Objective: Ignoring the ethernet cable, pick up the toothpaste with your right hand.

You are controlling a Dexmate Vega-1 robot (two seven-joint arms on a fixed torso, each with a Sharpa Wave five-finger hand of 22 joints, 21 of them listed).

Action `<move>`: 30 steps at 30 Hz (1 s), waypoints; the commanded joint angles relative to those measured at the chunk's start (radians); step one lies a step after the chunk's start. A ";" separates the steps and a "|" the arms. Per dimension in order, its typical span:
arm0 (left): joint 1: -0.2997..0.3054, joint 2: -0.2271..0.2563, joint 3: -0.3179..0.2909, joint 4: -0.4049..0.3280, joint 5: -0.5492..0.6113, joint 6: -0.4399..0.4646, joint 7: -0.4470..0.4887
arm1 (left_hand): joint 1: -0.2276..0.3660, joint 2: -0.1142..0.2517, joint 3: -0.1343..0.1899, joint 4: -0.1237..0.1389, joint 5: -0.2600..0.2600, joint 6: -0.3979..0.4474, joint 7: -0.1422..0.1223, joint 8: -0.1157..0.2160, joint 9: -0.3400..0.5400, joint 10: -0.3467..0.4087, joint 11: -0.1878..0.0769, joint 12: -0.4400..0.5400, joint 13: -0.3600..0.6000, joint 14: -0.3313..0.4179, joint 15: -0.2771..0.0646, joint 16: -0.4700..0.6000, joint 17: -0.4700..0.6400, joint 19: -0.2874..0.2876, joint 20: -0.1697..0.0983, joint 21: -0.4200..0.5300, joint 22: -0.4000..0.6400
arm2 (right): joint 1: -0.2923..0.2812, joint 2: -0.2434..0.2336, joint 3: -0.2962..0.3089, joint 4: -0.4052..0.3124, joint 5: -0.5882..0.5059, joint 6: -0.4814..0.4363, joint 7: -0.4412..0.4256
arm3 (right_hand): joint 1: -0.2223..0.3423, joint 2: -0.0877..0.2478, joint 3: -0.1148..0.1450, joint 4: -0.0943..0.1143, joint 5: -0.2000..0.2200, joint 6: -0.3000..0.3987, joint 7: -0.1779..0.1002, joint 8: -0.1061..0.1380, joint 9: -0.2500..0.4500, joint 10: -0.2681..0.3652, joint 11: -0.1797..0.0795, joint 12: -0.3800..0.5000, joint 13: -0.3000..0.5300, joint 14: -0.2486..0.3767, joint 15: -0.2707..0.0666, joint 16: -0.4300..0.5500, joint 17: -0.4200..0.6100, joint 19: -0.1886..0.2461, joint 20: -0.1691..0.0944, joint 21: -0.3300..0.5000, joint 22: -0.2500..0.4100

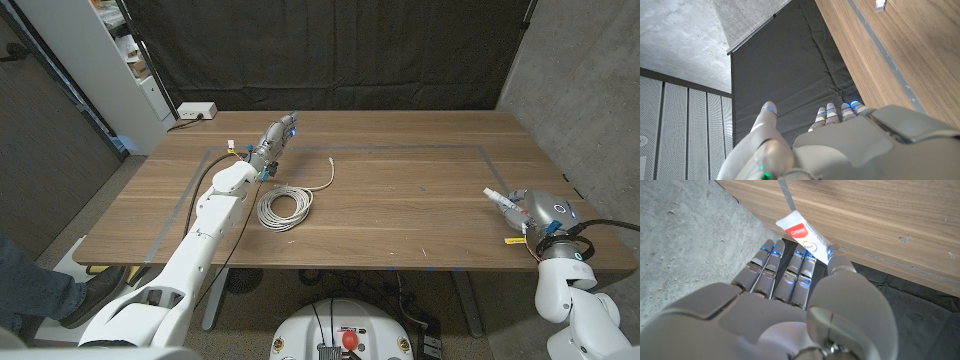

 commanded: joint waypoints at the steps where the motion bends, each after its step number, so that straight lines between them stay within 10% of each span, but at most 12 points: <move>1: -0.013 -0.002 0.000 0.030 -0.004 -0.014 -0.012 | 0.012 -0.002 -0.005 0.000 -0.002 0.000 0.001 0.003 0.005 -0.002 0.001 0.004 0.005 -0.005 0.002 0.000 0.005 -0.063 0.005 -0.003 0.005 | -0.008 0.023 0.006 -0.026 -0.016 0.009 -0.009 | 0.015 0.004 0.002 -0.002 0.001 0.012 -0.001 -0.001 0.004 0.010 -0.001 -0.003 0.000 0.010 -0.057 0.001 0.004 0.011 -0.020 -0.002 0.004; 30: -0.049 -0.001 -0.013 0.100 -0.005 -0.040 -0.045 | 0.015 -0.001 -0.006 -0.001 -0.002 0.002 0.002 0.004 0.005 0.000 0.002 0.005 0.005 -0.003 0.003 0.001 0.005 -0.062 0.003 -0.002 0.005 | 0.008 0.054 -0.006 -0.079 -0.057 0.015 -0.009 | 0.026 0.009 -0.005 0.001 0.000 0.017 -0.002 -0.008 0.005 0.020 0.008 -0.011 0.000 0.010 -0.059 0.003 0.010 0.015 -0.021 -0.002 0.004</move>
